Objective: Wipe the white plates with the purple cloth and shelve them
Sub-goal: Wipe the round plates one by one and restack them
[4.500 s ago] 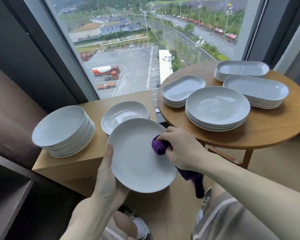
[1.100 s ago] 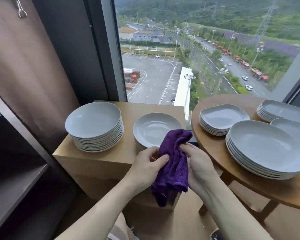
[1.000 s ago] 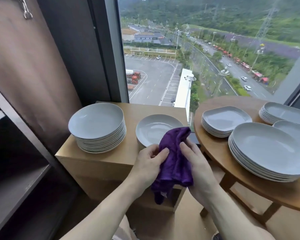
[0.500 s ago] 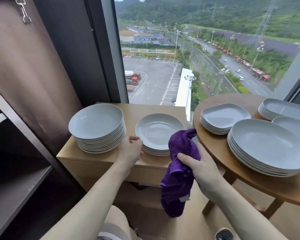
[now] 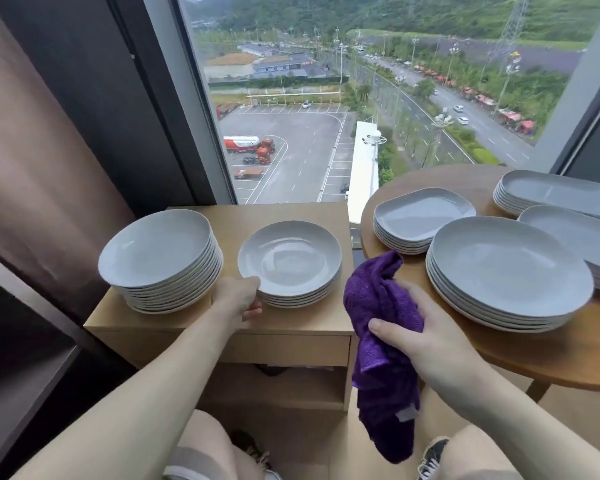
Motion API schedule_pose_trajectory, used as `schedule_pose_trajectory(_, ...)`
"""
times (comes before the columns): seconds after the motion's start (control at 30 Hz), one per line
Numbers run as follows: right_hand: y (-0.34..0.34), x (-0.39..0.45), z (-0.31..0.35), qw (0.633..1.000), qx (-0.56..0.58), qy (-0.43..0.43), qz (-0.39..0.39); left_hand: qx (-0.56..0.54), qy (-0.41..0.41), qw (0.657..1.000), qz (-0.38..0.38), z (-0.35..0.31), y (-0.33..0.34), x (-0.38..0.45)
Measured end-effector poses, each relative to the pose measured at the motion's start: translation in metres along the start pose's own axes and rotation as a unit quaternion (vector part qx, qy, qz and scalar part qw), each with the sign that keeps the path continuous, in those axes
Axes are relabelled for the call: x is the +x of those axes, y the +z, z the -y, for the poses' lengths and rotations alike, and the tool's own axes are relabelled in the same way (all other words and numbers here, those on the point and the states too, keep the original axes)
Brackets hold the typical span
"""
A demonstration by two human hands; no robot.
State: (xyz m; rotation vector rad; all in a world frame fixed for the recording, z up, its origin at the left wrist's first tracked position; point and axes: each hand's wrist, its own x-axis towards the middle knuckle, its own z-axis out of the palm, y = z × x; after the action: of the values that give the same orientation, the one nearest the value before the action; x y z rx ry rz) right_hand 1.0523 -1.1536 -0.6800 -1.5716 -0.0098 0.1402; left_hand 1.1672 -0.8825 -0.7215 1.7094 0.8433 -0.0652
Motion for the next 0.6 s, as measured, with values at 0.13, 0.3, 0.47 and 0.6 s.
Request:
schedule_pose_trajectory(0.13, -0.008, 0.003, 0.008, 1.000, 0.018, 0.008, -0.004, -0.014, 0.019, 1.000, 0.010, -0.010, -0.003, -0.008)
schedule_pose_trajectory(0.3, -0.015, 0.002, 0.013, 0.999, 0.039, 0.025, -0.015, -0.110, 0.017, 0.994, 0.023, -0.036, 0.001, -0.033)
schedule_pose_trajectory(0.47, -0.015, 0.001, 0.018, 0.995, 0.095, 0.035, -0.009, -0.184, 0.034, 0.979, 0.081, -0.049, -0.005, -0.054)
schedule_pose_trajectory(0.6, -0.014, 0.000, 0.023, 0.987, 0.160, 0.035, -0.007, -0.229, 0.039, 0.965, 0.125, -0.042, -0.023, -0.080)
